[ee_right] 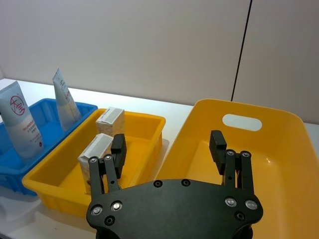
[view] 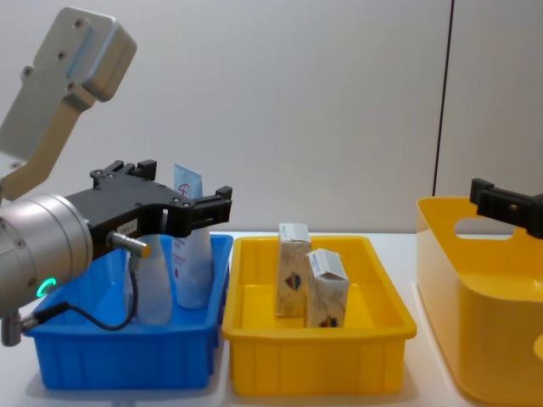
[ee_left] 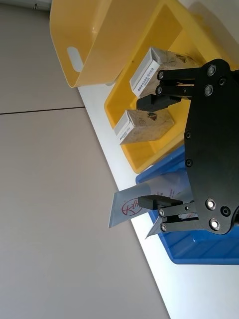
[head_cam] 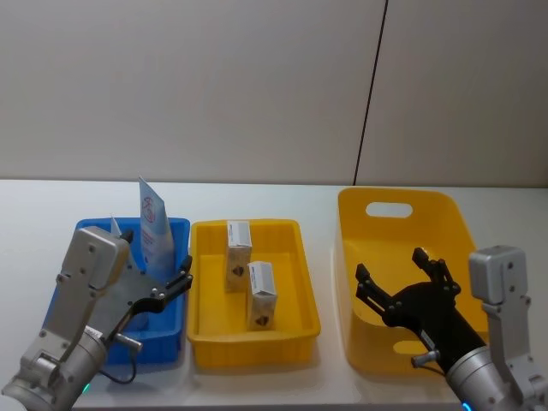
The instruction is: Bimanual collaborative sorting of washing and personal care products
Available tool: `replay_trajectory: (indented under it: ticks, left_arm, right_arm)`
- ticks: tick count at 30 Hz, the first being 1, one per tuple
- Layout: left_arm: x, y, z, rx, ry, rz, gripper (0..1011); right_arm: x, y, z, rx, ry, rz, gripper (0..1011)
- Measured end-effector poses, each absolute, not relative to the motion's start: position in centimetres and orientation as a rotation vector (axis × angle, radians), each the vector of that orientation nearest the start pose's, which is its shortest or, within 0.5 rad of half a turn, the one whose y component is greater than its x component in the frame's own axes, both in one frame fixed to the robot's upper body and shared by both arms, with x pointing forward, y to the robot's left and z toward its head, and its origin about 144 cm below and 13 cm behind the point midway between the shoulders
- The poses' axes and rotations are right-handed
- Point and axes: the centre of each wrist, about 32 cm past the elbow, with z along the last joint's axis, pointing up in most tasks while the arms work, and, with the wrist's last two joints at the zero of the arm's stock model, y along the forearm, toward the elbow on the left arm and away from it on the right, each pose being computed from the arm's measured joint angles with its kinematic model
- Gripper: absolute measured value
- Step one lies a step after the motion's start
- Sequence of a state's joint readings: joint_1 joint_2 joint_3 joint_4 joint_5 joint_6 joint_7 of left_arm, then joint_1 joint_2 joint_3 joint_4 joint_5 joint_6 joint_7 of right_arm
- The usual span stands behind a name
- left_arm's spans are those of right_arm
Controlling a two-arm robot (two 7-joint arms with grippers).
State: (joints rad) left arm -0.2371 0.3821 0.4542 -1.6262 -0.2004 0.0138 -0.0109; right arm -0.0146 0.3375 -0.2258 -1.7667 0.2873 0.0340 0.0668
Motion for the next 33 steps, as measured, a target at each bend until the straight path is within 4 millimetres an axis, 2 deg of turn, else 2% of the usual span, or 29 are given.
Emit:
replay_trajectory:
  ticks: [33]
  left_arm:
    - [49.20, 19.84, 120.44, 0.061, -0.268, 1.124, 1001]
  right_arm:
    - [44.33, -23.71, 118.87, 0.026, -0.075, -1.229, 1002]
